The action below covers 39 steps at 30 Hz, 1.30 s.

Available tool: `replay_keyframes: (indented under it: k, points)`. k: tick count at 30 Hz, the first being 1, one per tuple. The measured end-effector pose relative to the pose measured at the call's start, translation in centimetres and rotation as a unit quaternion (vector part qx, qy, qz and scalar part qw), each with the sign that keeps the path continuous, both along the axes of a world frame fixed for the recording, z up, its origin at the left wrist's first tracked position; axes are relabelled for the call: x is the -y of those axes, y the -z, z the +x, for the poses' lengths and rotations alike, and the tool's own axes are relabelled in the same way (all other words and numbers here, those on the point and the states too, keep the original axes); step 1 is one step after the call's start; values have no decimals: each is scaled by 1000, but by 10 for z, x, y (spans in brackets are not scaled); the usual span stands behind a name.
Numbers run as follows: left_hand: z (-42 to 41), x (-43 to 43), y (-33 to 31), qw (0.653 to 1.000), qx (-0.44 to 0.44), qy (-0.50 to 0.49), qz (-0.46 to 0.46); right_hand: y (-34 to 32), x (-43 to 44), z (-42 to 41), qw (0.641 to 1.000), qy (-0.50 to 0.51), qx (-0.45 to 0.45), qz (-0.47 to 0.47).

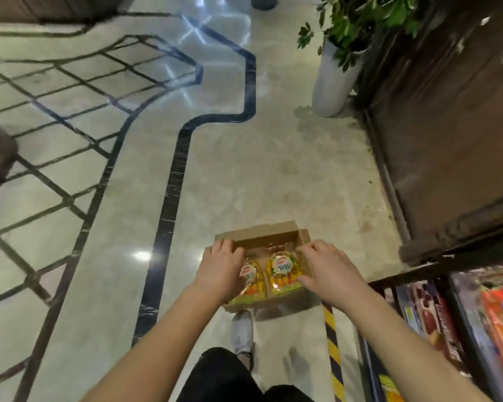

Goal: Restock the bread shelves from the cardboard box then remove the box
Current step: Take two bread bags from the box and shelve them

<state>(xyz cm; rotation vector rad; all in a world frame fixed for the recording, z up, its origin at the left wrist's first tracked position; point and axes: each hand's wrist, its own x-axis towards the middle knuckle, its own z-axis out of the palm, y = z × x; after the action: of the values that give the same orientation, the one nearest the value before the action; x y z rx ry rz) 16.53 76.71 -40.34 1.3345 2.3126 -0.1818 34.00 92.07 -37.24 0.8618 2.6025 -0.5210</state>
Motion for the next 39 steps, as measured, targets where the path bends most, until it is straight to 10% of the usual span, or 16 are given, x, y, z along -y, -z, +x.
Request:
replay_keyframes:
  k: [12, 32, 39]
  points:
    - [-55, -51, 102, 991, 77, -89, -67, 108, -83, -55, 995, -3, 43, -86]
    - [-55, -58, 525, 957, 135, -130, -221, 528, -131, -39, 985, 6, 141, -96]
    - [-61, -53, 621, 877, 229, -391, -160, 595, -136, -40, 981, 20, 152, -120]
